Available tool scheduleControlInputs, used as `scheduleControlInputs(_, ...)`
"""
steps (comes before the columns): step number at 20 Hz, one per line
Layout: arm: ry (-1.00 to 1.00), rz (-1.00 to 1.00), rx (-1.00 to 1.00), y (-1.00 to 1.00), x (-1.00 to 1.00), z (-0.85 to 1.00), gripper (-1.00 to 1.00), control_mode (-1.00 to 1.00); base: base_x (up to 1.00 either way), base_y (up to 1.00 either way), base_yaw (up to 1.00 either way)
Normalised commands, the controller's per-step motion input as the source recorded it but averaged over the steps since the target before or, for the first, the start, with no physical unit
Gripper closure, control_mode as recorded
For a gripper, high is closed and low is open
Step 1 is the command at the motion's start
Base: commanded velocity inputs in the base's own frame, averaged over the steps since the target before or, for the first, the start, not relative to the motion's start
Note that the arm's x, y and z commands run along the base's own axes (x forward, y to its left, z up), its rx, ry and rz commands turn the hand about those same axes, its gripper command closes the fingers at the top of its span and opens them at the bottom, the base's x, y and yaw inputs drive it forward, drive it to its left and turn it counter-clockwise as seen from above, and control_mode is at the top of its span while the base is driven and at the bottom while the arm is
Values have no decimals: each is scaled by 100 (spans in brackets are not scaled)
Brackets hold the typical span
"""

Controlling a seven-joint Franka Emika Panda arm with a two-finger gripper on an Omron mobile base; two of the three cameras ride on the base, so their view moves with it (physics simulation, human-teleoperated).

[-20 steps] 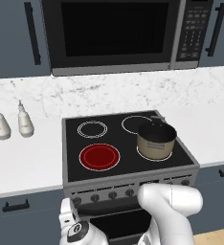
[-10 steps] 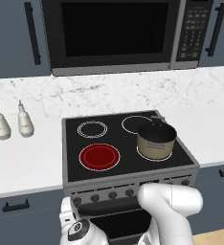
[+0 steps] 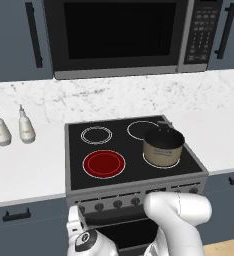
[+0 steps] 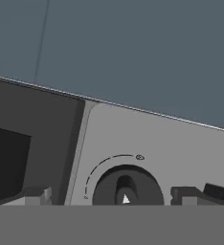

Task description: Turn off the front left burner of the stove.

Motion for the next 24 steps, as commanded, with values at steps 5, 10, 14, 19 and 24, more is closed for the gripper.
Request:
scheduleControlInputs(5, 0, 0, 0, 0, 0, 0, 100, -100, 0, 0, 0)
scheduleControlInputs(10, 0, 0, 0, 0, 0, 0, 100, -100, 0, 0, 0)
scheduleControlInputs(14, 1, -4, 4, 0, 0, 3, 100, -100, 0, 0, 0)
scheduleControlInputs(19, 3, -13, 20, 0, 0, 9, 100, -100, 0, 0, 0)
scheduleControlInputs(24, 0, -22, 35, -3, 0, 7, 100, -100, 0, 0, 0)
